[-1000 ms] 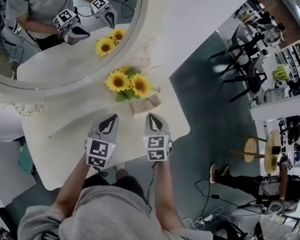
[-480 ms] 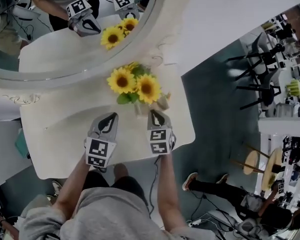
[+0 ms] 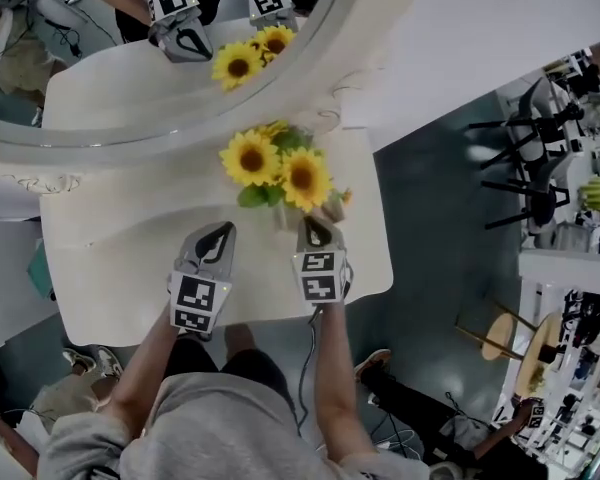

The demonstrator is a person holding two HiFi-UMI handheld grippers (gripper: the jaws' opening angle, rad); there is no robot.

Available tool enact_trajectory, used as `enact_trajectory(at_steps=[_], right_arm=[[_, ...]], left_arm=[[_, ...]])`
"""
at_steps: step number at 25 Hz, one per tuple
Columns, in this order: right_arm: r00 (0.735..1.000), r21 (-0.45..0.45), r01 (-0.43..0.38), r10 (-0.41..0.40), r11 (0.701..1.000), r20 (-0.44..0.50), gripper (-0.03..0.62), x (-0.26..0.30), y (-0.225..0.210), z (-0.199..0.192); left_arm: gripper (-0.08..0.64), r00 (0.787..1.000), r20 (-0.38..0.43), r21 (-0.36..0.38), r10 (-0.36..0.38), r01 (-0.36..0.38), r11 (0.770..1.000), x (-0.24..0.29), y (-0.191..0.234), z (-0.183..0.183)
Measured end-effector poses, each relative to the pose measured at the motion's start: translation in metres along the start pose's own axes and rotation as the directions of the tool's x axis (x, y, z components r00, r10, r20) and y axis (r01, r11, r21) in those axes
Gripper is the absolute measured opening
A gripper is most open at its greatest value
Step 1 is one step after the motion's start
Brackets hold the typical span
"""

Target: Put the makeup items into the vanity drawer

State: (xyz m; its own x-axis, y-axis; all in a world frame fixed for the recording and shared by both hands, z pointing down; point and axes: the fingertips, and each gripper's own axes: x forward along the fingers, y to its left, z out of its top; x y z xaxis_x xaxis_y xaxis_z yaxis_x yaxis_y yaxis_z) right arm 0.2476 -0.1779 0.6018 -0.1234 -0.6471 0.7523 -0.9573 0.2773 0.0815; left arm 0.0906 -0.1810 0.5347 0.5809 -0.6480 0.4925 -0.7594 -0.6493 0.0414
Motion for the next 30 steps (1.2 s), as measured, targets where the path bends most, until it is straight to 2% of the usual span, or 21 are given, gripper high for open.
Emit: enact_trajectory(at_steps=[7, 10, 13, 15, 24, 30], right_arm=[[1.0, 0.004, -0.016, 0.016, 1.0, 0.009, 0.017, 0.006, 0.005, 0.003], [0.999, -0.001, 0.005, -0.005, 1.0, 0.033, 0.018, 0.006, 0.005, 0.006], [0.997, 0.025, 0.006, -0.008, 1.0, 0.072, 0.079, 0.005, 0.006, 0.008], [0.996, 0.045, -0.004, 0.0, 0.999, 0.085, 0.152, 0.005, 0.007, 0.009], [0.995, 0.059, 0.019, -0.025, 0.998, 0.101, 0.152, -0.003, 0.005, 0.011], [0.99, 0.062, 0.037, -0.045, 0.997, 0.135, 0.152, -0.023, 0.009, 0.025]], left_arm=[[0.011, 1.0, -0.009, -0.007, 0.01, -0.01, 1.0, 0.001, 0.0, -0.003], [0.011, 1.0, -0.009, -0.007, 0.013, -0.013, 1.0, 0.0, 0.001, -0.002], [0.011, 1.0, -0.011, -0.007, 0.016, -0.016, 1.0, 0.0, 0.003, -0.003], [0.011, 1.0, -0.012, -0.007, 0.015, -0.015, 1.0, 0.0, 0.003, -0.004], [0.011, 1.0, 0.003, 0.001, 0.006, -0.006, 1.0, -0.007, 0.0, -0.002], [0.011, 0.999, 0.038, 0.014, 0.011, -0.011, 1.0, -0.024, 0.003, 0.013]])
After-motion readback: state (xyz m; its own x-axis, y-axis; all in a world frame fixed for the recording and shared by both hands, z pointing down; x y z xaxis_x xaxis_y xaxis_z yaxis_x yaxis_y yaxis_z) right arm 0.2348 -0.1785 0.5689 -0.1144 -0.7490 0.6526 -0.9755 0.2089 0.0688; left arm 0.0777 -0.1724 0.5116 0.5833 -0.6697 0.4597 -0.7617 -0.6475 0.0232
